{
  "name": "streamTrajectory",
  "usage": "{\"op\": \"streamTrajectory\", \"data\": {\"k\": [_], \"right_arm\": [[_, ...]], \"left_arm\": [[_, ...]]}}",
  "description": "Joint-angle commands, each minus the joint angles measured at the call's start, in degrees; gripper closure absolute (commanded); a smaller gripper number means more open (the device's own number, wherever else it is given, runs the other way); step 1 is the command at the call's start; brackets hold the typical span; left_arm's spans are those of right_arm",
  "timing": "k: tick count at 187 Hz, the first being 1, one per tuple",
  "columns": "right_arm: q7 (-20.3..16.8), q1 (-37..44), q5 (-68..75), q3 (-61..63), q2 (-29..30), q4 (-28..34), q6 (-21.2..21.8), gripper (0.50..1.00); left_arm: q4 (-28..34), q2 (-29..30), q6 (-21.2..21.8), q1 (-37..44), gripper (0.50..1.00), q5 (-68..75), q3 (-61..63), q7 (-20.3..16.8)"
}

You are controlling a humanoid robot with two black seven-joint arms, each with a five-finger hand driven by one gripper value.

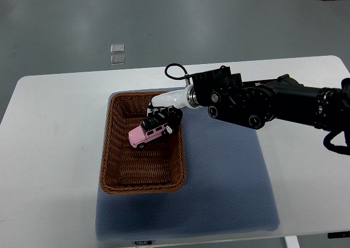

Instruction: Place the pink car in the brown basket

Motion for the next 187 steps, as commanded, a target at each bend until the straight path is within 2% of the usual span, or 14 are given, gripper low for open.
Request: {"op": "streamTrajectory", "data": {"k": [1, 9, 10, 11, 12, 13, 17, 19, 48, 58, 123, 162, 187], "right_arm": [[-0.01, -0.13, -0.04, -0.01, -0.01, -0.01, -0.63, 1.0], [-0.01, -0.13, -0.04, -0.01, -0.01, -0.01, -0.63, 1.0], [-0.01, -0.05, 0.05, -0.01, -0.01, -0.01, -0.72, 0.965], [-0.01, -0.04, 0.05, -0.01, -0.01, -0.01, -0.72, 0.965], [-0.01, -0.04, 0.05, 0.07, -0.01, -0.01, -0.72, 0.924], [-0.01, -0.04, 0.05, 0.07, -0.01, -0.01, -0.72, 0.924], [-0.01, -0.04, 0.05, 0.07, -0.01, -0.01, -0.72, 0.855], [-0.01, -0.04, 0.05, 0.07, -0.01, -0.01, -0.72, 0.838], [-0.01, 0.13, 0.58, 0.51, -0.01, -0.01, -0.63, 0.644], [-0.01, 0.31, 0.75, 0.78, -0.01, -0.01, -0.55, 0.607], [0.08, 2.24, 1.9, 7.9, -0.09, 0.08, 0.6, 0.599], [0.43, 2.06, 8.14, 15.19, -6.86, 0.78, 0.6, 0.599], [0.87, -1.98, 13.94, 25.65, -11.78, 1.13, 0.51, 0.597]], "left_arm": [[0.03, 0.0, 0.0, 0.01, 0.5, 0.0, -0.03, 0.0], [0.03, 0.0, 0.0, 0.01, 0.5, 0.0, -0.03, 0.0], [0.03, 0.0, 0.0, 0.01, 0.5, 0.0, -0.03, 0.0], [0.03, 0.0, 0.0, 0.01, 0.5, 0.0, -0.03, 0.0], [0.03, 0.0, 0.0, 0.01, 0.5, 0.0, -0.03, 0.0], [0.03, 0.0, 0.0, 0.01, 0.5, 0.0, -0.03, 0.0], [0.11, 0.0, 0.0, 0.01, 0.5, 0.0, -0.03, 0.0], [0.11, 0.0, 0.0, -0.08, 0.5, 0.0, -0.03, 0.0], [0.2, 0.0, 0.0, 0.01, 0.5, 0.0, -0.03, 0.0], [0.2, 0.0, 0.0, 0.01, 0.5, 0.0, -0.12, 0.0], [0.29, 0.0, 0.0, 0.01, 0.5, 0.08, -0.12, 0.0], [0.2, 0.0, 0.0, 0.01, 0.5, 0.08, -0.03, 0.0], [0.11, 0.0, 0.0, 0.01, 0.5, 0.0, -0.03, 0.0]]}}
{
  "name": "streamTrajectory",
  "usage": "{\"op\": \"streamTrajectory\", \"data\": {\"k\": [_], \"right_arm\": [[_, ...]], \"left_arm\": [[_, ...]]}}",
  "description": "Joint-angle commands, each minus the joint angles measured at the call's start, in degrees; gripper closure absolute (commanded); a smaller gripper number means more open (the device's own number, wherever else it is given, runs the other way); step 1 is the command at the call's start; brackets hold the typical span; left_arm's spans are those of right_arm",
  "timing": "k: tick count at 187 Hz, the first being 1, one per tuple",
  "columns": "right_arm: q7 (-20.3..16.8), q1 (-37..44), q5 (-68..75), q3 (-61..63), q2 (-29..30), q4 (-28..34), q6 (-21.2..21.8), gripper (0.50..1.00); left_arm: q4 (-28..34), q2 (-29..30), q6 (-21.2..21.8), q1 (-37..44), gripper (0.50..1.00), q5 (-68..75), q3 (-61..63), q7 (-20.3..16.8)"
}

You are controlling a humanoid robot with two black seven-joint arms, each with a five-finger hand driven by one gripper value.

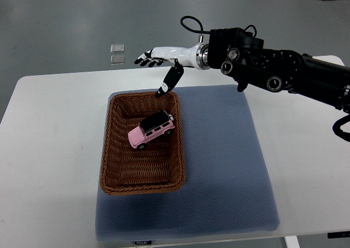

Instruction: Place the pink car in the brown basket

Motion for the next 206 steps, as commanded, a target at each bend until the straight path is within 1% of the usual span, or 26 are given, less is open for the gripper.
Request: {"op": "streamTrajectory", "data": {"k": [1, 27, 56, 73, 88, 104, 126, 162, 206], "right_arm": [[0.22, -3.7, 4.66, 8.17, -3.9, 0.39, 0.01, 0.599], [0.22, -9.06, 9.59, 17.84, -7.07, 1.54, 0.72, 0.599], [0.49, -16.8, 18.29, 31.03, -6.89, 1.36, 0.45, 0.597], [3.12, -22.51, 24.44, 39.98, -6.01, 1.1, 0.36, 0.595], [5.14, -27.52, 29.53, 45.09, -5.14, 0.92, 0.28, 0.595], [5.67, -31.56, 33.58, 47.99, -2.5, 0.22, 0.28, 0.593], [5.85, -34.64, 39.03, 51.77, -0.04, -2.24, 0.28, 0.593], [6.38, -37.28, 48.08, 53.88, 0.49, -4.09, 1.07, 0.593], [6.46, -39.21, 48.88, 53.97, 2.25, -4.53, 0.98, 0.587]], "left_arm": [[-0.08, 0.0, 0.0, 0.0, 0.5, 0.0, 0.01, 0.0], [-0.08, 0.0, 0.0, 0.0, 0.5, 0.0, 0.09, 0.0], [-0.08, 0.0, 0.0, 0.0, 0.5, 0.08, 0.27, 0.0], [-0.17, 0.0, 0.0, 0.0, 0.5, 0.08, 0.36, 0.0], [-0.17, 0.0, 0.0, 0.0, 0.5, 0.08, 0.45, 0.0], [-0.34, 0.0, 0.0, 0.0, 0.5, 0.08, 0.53, 0.0], [-0.35, 0.0, 0.0, 0.0, 0.5, 0.08, 0.53, 0.0], [-0.35, 0.0, 0.0, 0.0, 0.5, 0.08, 0.53, 0.09], [-0.35, 0.0, 0.0, -0.09, 0.5, 0.09, 0.53, 0.09]]}}
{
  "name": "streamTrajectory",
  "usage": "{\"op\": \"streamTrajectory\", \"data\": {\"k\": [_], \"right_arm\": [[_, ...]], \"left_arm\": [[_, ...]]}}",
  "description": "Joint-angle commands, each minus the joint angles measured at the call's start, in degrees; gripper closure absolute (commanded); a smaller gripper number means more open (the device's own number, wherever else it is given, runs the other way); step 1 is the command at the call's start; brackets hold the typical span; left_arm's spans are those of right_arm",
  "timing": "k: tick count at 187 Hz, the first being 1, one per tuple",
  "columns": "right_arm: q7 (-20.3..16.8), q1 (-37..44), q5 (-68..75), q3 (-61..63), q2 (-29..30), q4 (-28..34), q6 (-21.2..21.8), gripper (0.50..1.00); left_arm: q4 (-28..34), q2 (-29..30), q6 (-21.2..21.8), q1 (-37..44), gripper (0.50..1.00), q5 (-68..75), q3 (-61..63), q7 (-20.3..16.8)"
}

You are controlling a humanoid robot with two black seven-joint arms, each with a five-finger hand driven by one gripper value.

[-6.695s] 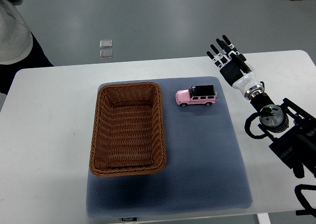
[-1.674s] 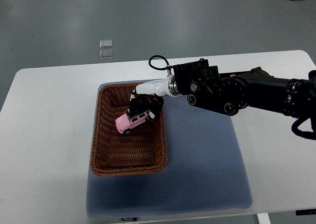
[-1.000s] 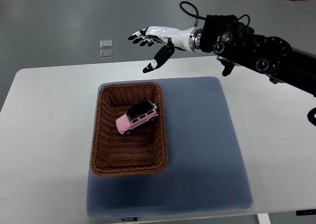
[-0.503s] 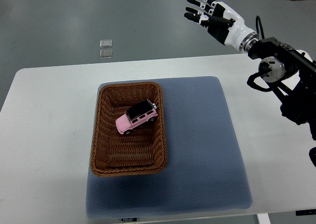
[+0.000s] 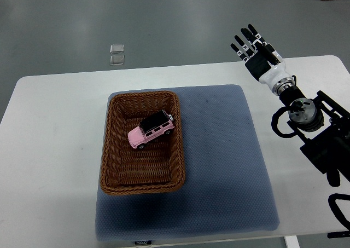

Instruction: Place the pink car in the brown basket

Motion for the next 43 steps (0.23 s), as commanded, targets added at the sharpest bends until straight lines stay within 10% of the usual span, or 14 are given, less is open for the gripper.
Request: {"op": "streamTrajectory", "data": {"k": [1, 43], "right_arm": [[0.0, -1.08, 0.11, 0.03, 1.04, -0.12, -0.01, 0.587], [0.0, -1.17, 0.11, 0.03, 1.31, -0.56, -0.01, 0.587]], "left_arm": [[0.01, 0.0, 0.04, -0.06, 0.5, -0.03, -0.01, 0.02], [0.01, 0.0, 0.04, 0.03, 0.5, -0.03, -0.1, 0.02]]}}
